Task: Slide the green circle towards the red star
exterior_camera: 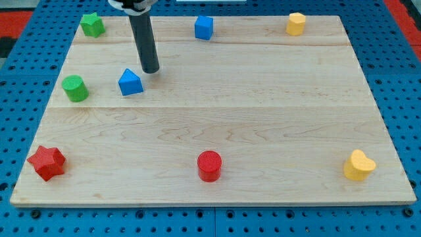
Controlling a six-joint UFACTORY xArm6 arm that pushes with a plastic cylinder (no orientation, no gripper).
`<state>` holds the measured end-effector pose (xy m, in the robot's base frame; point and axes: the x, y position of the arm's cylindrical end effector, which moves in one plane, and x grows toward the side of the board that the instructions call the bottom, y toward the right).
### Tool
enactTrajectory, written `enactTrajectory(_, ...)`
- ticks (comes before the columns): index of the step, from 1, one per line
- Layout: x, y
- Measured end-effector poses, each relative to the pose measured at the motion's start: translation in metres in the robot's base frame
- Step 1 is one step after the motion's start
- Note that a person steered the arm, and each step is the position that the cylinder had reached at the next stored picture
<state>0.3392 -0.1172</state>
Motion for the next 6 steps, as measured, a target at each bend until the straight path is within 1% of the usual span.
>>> enactTrajectory(1,-0.007,-0.033)
enactTrajectory(3,-0.007,-0.137)
enactTrajectory(4,0.003,-0.17)
enactTrajectory(5,0.023,-0.168)
enactTrajectory(6,0.012,-0.142)
